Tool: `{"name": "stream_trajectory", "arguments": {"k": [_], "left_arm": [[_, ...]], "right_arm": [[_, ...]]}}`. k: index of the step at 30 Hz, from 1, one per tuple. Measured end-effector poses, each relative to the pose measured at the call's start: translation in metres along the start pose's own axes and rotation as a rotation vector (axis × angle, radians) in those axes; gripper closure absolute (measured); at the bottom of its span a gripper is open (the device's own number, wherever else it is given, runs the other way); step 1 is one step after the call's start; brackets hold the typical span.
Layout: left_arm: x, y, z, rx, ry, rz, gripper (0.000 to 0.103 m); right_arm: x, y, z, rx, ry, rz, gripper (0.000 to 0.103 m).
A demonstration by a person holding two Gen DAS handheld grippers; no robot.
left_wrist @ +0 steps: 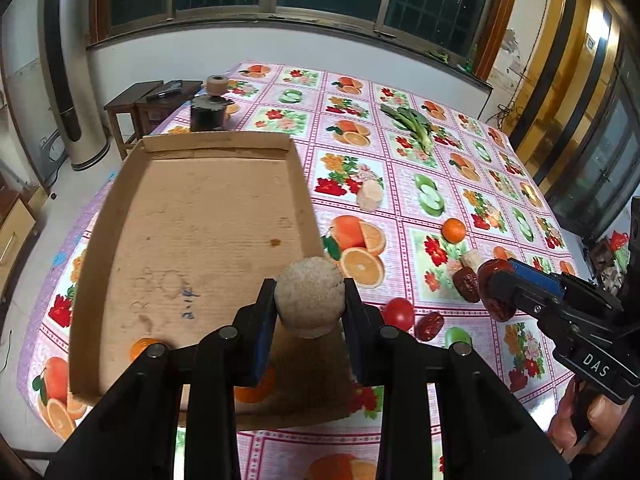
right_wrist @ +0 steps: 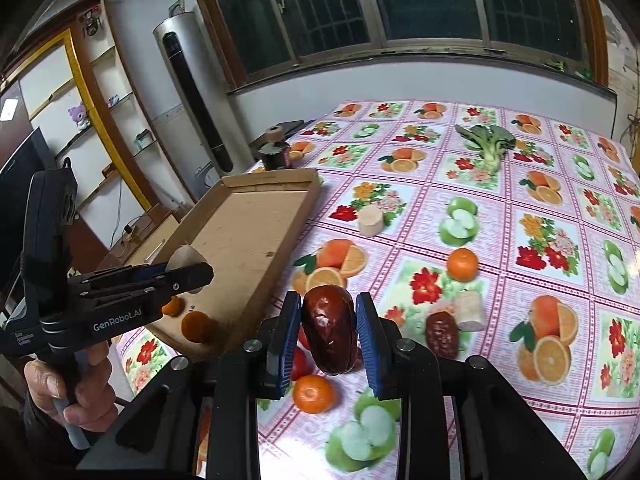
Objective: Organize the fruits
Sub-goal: 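Carry the bun and the date over the cardboard tray with both tools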
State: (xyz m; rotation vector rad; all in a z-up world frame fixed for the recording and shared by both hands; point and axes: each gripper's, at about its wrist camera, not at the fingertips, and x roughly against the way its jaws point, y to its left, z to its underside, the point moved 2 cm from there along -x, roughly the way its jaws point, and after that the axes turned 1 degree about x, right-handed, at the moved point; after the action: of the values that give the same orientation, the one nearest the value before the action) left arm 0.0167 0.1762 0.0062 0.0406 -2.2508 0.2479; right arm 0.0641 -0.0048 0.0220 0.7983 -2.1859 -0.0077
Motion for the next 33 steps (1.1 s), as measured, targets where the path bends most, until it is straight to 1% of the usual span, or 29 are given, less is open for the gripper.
{"name": "stream_trajectory", "arguments": {"k": [12, 24, 33], "left_arm": [[0.006, 0.025, 0.003, 0.029, -0.008, -0.016, 0.074], [0.006, 0.044, 0.005, 0.053, -0.005, -0.026, 0.074], [0.006, 0.07, 0.003, 0.093, -0.009, -0.052, 0.074]], "right_arm": [[-0.015, 0.031, -0.004, 0.042, 0.017, -0.039, 0.074], [-0.031, 0.053, -0.006, 0.067, 0.043, -0.07, 0.074], [-0.052, 0.08, -0.012, 0.103, 0.069, -0.118, 0.074]]}}
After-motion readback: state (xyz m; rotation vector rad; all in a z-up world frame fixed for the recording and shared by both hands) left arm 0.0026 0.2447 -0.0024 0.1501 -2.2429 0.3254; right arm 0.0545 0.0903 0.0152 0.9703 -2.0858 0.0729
